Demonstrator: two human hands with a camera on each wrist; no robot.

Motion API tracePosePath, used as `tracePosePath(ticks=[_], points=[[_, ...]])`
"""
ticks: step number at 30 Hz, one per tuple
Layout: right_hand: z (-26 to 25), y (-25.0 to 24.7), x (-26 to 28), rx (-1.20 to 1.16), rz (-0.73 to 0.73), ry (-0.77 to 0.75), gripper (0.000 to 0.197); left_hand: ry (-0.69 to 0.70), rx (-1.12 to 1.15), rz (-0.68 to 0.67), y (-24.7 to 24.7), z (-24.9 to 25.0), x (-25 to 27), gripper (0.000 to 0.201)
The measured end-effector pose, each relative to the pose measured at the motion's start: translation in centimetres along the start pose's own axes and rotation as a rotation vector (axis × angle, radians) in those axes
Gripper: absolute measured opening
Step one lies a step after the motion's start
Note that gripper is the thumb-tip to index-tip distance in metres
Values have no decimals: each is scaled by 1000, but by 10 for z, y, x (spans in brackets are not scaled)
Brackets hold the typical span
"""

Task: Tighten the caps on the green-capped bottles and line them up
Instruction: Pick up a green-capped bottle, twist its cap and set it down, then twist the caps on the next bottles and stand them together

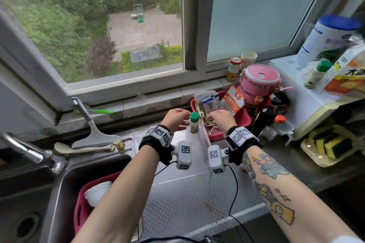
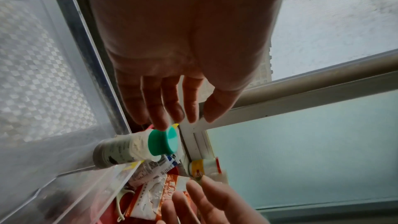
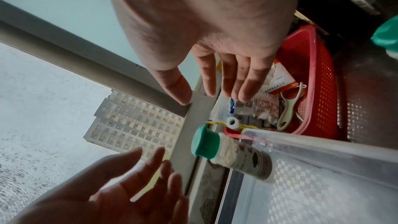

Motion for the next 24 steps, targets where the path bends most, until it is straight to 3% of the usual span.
tracePosePath(ticks=[7,14,24], points=[[23,-65,7,-51,116,7,13,79,-53,-197,62,24,25,4],[64,-129,17,-67,208,77,17,54,-180,-339,148,18,37,7],[122,-187,16,-62,298,211,19,-41,-308,-349,213,-12,15,7]])
Point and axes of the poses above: each hand's wrist, its own x-axis away from the middle knuckle, its own y-axis out of the palm, z = x × y, the point moved 8 cm from there along -x, towards the middle knuckle, and after that the axes turned 8 degrees about -x, right-handed, at the moved point
